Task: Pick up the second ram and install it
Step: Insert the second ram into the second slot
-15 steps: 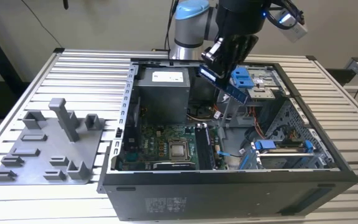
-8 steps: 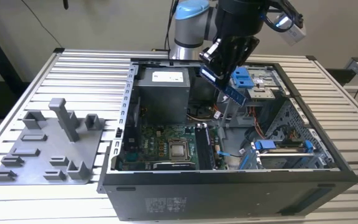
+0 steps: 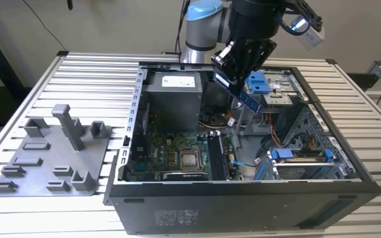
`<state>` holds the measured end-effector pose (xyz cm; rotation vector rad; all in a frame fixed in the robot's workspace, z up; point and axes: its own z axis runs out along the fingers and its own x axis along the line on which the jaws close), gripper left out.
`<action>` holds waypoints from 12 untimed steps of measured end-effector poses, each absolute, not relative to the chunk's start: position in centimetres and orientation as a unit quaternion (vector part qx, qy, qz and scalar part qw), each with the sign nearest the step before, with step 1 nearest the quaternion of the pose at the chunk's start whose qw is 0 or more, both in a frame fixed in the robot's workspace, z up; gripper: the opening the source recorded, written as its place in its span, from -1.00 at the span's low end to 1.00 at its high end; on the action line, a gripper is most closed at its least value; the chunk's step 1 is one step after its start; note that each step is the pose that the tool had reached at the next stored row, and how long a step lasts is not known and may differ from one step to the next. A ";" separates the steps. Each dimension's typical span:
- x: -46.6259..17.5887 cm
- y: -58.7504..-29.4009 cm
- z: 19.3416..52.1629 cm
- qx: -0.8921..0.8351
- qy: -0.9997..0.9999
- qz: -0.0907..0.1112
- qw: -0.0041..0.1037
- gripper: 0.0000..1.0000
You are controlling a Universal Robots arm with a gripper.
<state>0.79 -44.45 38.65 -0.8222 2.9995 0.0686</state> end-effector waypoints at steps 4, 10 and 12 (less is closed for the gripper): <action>0.8 -44.5 38.7 -0.264 0.964 0.022 0.015 -0.72; 0.8 -44.5 38.6 -0.250 0.968 0.022 0.016 -0.72; 0.8 -44.5 38.6 -0.240 0.970 0.022 0.016 -0.72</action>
